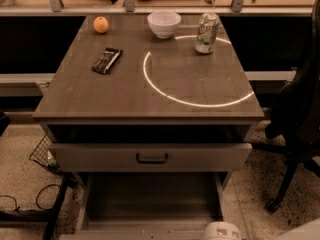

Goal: Close middle drawer

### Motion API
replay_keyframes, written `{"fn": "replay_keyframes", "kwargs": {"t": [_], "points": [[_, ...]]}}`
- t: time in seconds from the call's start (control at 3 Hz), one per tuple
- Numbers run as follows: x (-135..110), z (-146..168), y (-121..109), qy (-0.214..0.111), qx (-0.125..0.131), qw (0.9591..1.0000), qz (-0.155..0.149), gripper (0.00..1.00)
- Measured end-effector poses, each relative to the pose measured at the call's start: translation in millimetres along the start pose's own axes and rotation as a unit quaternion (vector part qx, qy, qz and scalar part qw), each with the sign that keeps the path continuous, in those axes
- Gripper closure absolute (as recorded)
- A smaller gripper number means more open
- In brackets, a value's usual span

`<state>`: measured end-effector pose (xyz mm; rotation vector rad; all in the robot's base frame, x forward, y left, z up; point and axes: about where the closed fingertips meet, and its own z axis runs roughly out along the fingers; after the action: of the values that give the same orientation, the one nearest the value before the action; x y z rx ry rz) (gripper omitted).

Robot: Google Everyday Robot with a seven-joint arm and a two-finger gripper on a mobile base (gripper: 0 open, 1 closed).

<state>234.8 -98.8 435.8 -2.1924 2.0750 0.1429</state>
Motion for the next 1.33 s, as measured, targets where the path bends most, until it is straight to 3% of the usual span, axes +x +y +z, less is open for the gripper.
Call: {"fn": "replay_keyframes", "kwargs": {"t": [0.33,0.67,1.33], "points": [[-19,29,3,0.008,-0.013,0.9996,-0.024,1.0],[-37,60,-1,0.013,-0.004,0.9987,-0.049,1.0],[-52,106,-37,0.033,0.035,0.996,-0.075,1.0]]}}
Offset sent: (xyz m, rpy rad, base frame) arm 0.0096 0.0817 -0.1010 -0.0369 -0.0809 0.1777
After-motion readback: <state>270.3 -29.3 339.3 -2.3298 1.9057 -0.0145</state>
